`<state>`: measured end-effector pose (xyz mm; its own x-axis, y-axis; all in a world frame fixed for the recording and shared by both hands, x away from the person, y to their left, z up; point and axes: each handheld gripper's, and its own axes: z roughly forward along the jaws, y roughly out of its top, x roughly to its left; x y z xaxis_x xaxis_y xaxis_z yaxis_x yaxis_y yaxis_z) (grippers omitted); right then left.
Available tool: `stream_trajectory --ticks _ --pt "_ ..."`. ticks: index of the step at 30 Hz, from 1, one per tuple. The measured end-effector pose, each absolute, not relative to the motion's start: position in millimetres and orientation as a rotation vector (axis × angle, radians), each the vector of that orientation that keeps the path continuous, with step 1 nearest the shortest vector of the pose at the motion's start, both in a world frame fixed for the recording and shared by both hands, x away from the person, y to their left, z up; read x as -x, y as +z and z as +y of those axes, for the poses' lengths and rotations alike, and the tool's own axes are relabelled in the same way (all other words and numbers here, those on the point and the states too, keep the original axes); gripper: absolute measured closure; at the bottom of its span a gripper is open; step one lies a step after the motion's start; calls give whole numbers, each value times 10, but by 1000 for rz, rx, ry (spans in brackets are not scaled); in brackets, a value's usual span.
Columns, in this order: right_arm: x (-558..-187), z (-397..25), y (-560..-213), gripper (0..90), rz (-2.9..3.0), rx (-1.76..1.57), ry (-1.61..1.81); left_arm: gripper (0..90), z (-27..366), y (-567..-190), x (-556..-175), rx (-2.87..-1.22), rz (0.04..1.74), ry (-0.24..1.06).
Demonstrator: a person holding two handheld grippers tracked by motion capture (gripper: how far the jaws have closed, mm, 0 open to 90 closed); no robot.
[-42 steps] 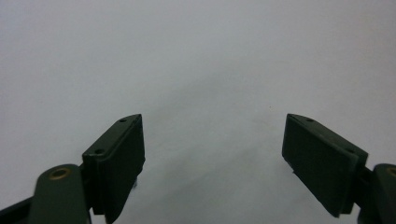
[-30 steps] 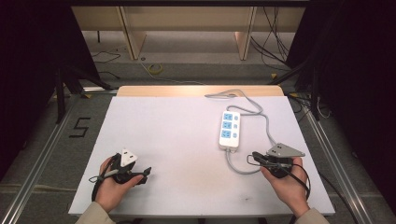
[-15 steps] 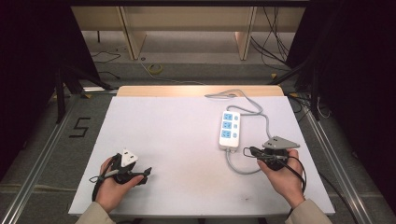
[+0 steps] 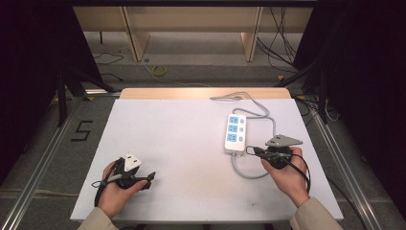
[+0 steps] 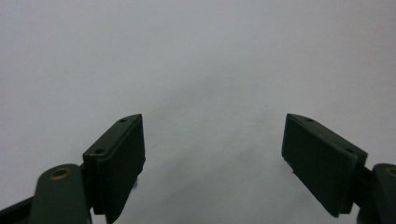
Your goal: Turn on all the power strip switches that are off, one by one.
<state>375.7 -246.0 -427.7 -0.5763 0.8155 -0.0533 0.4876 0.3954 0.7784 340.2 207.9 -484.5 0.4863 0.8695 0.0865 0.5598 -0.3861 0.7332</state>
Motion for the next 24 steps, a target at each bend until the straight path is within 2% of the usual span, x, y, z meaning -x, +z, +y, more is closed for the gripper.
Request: stream_trajectory --ticks 24 --pt "-4048 -2286 -4178 900 2282 -1123 975 211 2074 -4844 -3403 -2095 1165 624"
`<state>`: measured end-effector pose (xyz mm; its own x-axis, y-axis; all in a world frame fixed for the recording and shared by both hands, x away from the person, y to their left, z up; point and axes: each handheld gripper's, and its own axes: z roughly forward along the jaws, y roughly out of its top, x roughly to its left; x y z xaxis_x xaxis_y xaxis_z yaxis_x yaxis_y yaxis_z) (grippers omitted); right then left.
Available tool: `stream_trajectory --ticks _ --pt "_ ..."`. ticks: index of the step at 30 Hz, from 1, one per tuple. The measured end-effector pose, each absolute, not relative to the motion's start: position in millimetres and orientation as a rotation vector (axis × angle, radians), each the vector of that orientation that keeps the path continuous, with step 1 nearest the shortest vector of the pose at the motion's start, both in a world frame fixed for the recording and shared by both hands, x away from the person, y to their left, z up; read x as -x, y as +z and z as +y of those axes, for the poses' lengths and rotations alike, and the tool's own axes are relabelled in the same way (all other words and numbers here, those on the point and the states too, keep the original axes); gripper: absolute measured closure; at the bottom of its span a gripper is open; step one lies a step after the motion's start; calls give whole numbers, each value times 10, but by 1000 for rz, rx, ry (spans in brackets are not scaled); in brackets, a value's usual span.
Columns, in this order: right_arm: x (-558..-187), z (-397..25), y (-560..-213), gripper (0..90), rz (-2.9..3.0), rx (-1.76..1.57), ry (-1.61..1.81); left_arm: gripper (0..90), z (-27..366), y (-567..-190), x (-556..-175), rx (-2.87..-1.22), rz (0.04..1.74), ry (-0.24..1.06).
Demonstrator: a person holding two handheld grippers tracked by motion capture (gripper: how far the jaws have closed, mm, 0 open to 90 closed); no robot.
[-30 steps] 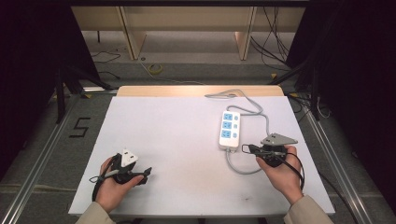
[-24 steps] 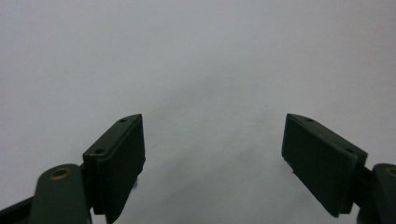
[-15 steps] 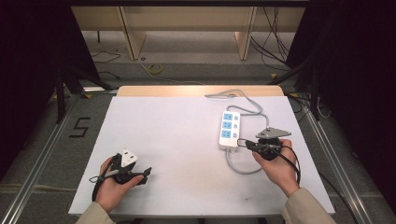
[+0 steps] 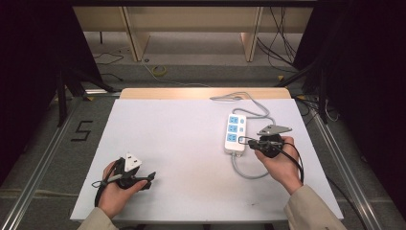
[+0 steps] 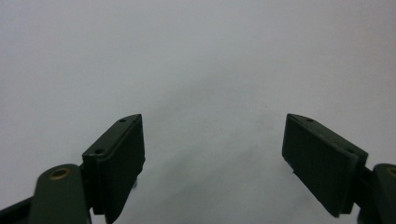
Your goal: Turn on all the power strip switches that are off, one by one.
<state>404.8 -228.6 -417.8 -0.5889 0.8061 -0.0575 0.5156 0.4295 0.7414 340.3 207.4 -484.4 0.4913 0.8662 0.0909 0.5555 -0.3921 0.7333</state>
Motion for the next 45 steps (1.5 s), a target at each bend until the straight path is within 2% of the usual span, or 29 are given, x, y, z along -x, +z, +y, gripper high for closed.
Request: stream_trajectory --ticks 45 --pt "-4736 -1966 -4384 900 2379 -1225 806 211 2070 -4844 -3407 -2099 1156 620"
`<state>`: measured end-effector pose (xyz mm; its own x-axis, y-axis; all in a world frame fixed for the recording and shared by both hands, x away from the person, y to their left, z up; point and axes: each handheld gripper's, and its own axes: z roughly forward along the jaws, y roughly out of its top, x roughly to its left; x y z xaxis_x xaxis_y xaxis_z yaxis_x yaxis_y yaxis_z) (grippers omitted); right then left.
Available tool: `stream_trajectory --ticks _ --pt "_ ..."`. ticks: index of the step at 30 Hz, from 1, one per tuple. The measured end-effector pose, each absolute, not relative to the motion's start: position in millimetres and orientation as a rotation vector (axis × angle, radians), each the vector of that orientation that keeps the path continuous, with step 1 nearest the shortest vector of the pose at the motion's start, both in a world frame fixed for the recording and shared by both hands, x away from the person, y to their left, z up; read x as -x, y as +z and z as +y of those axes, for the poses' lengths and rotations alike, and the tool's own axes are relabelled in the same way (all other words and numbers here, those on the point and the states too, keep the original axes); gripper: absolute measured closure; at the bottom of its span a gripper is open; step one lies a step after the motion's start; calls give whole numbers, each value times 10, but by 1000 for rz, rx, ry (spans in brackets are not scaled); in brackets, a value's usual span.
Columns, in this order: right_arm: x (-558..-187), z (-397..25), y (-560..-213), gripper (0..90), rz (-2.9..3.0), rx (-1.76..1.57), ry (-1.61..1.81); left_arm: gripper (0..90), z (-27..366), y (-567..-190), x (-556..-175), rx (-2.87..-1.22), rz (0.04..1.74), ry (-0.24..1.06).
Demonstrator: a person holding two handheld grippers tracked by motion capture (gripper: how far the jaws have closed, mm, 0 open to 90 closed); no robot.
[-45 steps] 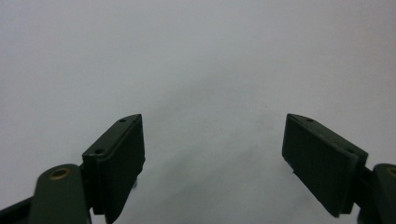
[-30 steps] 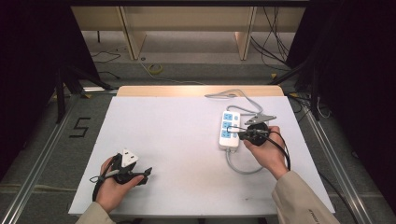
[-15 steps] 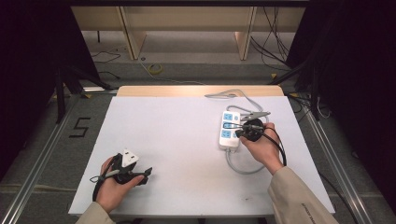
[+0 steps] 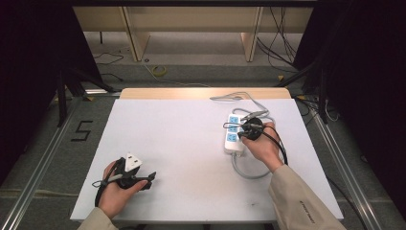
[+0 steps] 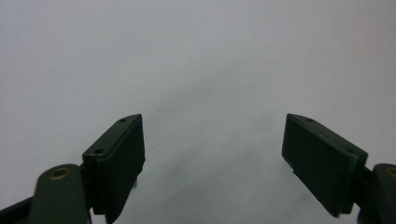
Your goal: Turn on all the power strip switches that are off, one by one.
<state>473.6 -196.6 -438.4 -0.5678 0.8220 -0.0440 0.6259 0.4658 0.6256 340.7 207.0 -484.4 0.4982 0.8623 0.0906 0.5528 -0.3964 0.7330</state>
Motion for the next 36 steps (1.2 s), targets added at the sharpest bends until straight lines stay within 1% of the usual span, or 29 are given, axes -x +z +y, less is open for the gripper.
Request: stream_trajectory --ticks 15,36 --pt "-4801 -1958 -4442 900 2397 -1246 749 211 2068 -4845 -3408 -2101 1154 620" --pt "-4805 -1955 -4483 900 2404 -1290 773 210 2051 -4853 -3405 -2096 1151 621"
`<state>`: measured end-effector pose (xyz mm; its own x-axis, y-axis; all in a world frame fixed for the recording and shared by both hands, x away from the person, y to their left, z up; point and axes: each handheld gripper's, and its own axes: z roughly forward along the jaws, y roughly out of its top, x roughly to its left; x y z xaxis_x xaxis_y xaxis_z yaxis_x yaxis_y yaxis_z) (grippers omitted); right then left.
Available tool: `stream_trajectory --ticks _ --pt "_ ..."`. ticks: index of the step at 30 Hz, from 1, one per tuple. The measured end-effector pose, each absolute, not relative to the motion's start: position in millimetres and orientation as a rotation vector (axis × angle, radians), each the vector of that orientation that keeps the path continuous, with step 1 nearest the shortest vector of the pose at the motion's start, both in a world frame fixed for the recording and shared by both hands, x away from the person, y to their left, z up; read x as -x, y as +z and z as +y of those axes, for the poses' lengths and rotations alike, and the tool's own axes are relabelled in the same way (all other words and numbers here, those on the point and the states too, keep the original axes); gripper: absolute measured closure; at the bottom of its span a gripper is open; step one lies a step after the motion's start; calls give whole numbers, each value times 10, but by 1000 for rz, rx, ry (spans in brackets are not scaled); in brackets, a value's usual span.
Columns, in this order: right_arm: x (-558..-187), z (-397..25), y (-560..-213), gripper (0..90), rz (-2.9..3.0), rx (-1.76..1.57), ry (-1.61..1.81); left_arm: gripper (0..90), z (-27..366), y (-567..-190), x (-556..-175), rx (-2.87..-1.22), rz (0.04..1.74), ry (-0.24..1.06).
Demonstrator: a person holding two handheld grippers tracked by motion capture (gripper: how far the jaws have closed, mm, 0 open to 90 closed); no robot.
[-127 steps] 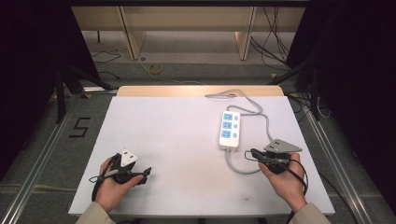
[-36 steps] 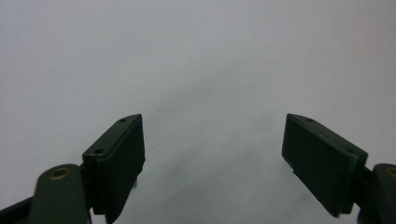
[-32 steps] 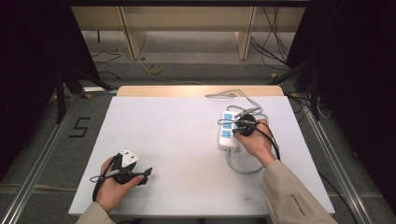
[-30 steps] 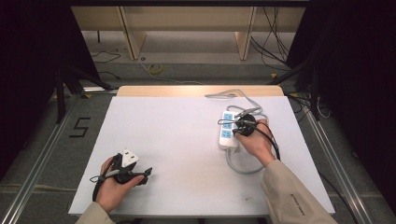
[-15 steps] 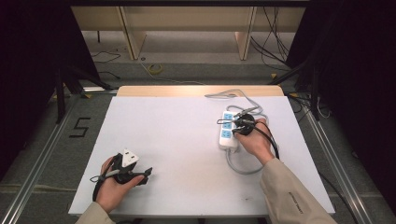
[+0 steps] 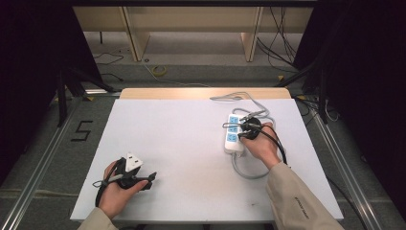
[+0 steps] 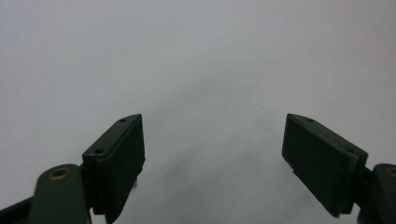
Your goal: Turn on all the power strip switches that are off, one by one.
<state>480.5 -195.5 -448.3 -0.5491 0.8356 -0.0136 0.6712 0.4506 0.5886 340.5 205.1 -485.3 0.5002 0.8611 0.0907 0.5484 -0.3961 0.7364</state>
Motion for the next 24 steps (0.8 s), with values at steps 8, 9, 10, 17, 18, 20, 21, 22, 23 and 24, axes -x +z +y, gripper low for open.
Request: stream_trajectory --ticks 8,9,10,17,18,20,21,22,23,24 --pt "-4795 -1951 -4492 900 2392 -1279 775 211 2053 -4849 -3399 -2097 1153 620" --pt "-4801 -1956 -4490 900 2383 -1277 768 211 2055 -4849 -3399 -2097 1154 620" --pt "-4812 -1965 -4491 900 2376 -1281 769 211 2057 -4849 -3400 -2097 1154 620" --pt "-4826 -1974 -4501 900 2381 -1278 767 210 2051 -4855 -3404 -2098 1154 618" --pt "-4828 -1970 -4501 900 2380 -1276 764 211 2050 -4854 -3402 -2099 1153 618" --pt "-4833 -1971 -4506 900 2374 -1275 767 210 2047 -4851 -3396 -2099 1150 617" --pt "-4834 -1974 -4512 900 2363 -1273 768 210 2045 -4850 -3393 -2095 1152 619" --pt "-4834 -1971 -4511 900 2359 -1271 763 210 2049 -4847 -3391 -2097 1152 619" --pt "-4830 -1958 -4509 900 2356 -1264 752 210 2051 -4849 -3393 -2093 1154 620" --pt "-4827 -1947 -4504 900 2360 -1249 739 210 2055 -4852 -3396 -2093 1156 620"
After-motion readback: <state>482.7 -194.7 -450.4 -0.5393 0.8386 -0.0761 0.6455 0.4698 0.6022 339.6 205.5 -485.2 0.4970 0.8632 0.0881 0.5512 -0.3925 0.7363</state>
